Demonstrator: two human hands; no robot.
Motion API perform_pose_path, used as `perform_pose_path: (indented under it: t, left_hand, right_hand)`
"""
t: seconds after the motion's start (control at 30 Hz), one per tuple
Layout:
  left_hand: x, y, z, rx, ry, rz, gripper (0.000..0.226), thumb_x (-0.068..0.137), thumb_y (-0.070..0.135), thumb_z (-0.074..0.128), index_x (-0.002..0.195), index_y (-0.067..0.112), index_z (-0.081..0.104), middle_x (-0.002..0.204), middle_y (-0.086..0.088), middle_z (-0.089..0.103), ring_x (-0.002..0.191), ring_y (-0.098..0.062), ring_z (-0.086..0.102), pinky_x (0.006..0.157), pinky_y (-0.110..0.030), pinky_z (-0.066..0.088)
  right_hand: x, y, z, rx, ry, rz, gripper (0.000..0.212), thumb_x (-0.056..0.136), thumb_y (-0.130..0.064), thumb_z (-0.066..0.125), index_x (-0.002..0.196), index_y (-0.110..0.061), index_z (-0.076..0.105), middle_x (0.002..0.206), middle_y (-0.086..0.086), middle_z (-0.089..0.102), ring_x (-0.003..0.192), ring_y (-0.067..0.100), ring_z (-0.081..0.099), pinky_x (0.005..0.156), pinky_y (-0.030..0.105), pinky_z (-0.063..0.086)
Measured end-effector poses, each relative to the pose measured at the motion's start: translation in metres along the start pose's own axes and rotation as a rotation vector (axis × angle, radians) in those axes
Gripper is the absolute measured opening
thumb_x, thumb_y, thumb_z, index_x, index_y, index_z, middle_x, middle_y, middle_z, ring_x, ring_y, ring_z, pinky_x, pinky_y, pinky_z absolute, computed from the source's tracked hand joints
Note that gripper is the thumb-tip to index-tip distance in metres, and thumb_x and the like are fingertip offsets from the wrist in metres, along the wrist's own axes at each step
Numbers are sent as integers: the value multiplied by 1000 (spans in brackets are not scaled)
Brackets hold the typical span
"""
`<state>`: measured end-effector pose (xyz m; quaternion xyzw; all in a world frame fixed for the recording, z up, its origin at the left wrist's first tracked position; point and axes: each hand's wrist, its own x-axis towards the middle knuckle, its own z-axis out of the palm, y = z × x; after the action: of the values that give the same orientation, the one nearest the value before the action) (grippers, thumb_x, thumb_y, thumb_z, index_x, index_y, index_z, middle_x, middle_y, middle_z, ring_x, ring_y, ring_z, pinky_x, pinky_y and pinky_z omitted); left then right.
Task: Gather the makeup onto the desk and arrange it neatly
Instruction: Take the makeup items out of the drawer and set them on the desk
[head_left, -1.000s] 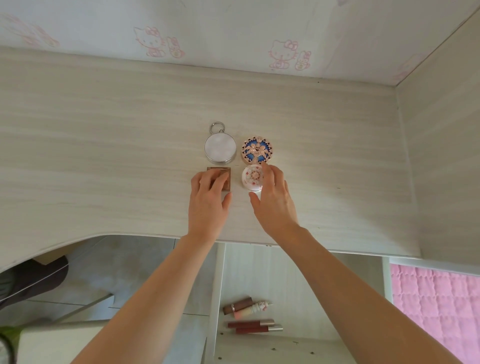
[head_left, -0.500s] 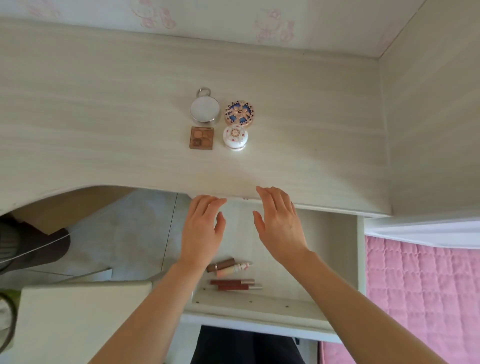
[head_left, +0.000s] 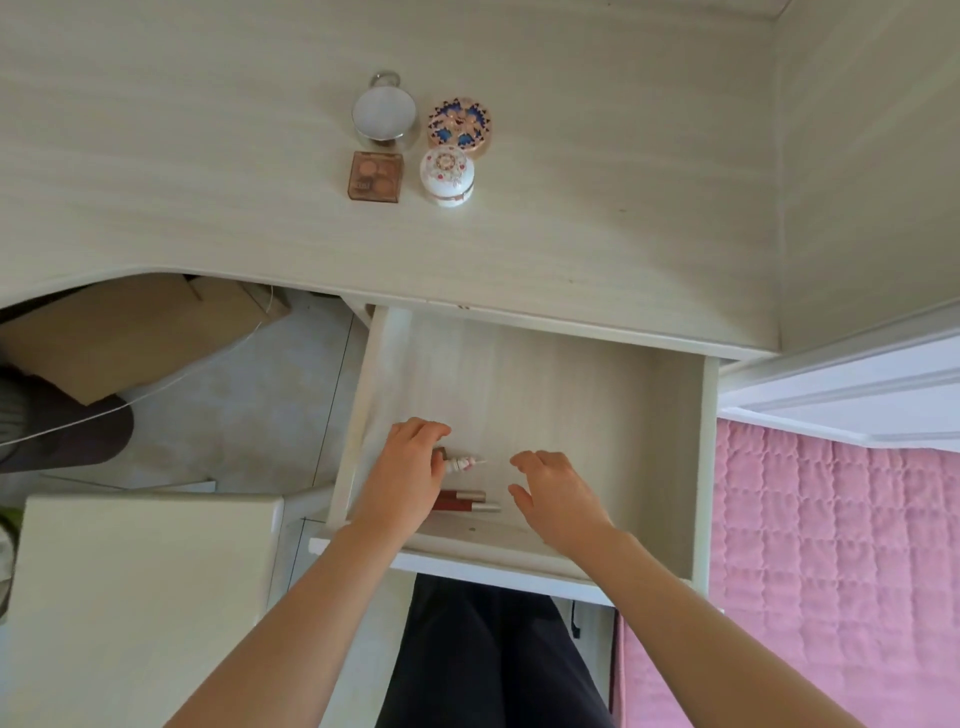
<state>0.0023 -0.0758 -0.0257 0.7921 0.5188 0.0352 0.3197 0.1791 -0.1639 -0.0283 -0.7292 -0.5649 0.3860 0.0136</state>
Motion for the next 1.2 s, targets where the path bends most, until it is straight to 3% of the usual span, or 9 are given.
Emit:
perform_pose_path:
  t: [0.2, 0.33, 0.63, 0.9, 1.2]
  left_hand:
    - [22, -27, 27, 181, -245, -130, 47, 89, 0, 54, 133, 13, 46, 127, -6, 51, 116, -23, 48, 93, -36, 48]
    - [32, -40, 39, 287, -358, -135, 51, 87, -5, 53, 135, 10, 42, 131, -9, 46, 117, -25, 47, 96, -35, 45]
    - [42, -57, 50, 347, -351, -156, 37, 88, -3, 51, 123, 9, 47, 122, -11, 48, 109, -27, 49, 90, -33, 44]
    - [50, -65, 51, 223, -382, -201, 30, 86, -3, 56, 112, 11, 54, 115, -9, 51, 103, -25, 51, 91, -39, 47]
    - [53, -67, 47, 129, -389, -200, 23, 92, 6, 51, 114, 11, 54, 114, -9, 53, 99, -23, 54, 87, -34, 46]
  right_hand:
    - [24, 13, 32, 2, -207, -4, 35, 99, -28, 45, 131, -15, 51, 125, 7, 56, 115, 23, 51, 96, 33, 44]
    - [46, 11, 45, -12, -264, -13, 34, 98, -26, 46, 128, -11, 53, 124, 11, 53, 115, 28, 50, 96, 38, 44]
    - [66, -6, 68, -55, -260, -99, 31, 93, -25, 55, 120, -12, 58, 123, 10, 52, 115, 29, 47, 92, 42, 46]
    - [67, -10, 80, -57, -249, -94, 27, 93, -31, 55, 113, -13, 58, 122, 8, 52, 115, 27, 48, 91, 39, 46]
    - [69, -10, 86, -59, -282, -90, 21, 95, -17, 51, 114, -6, 50, 119, 14, 50, 101, 34, 56, 85, 43, 49]
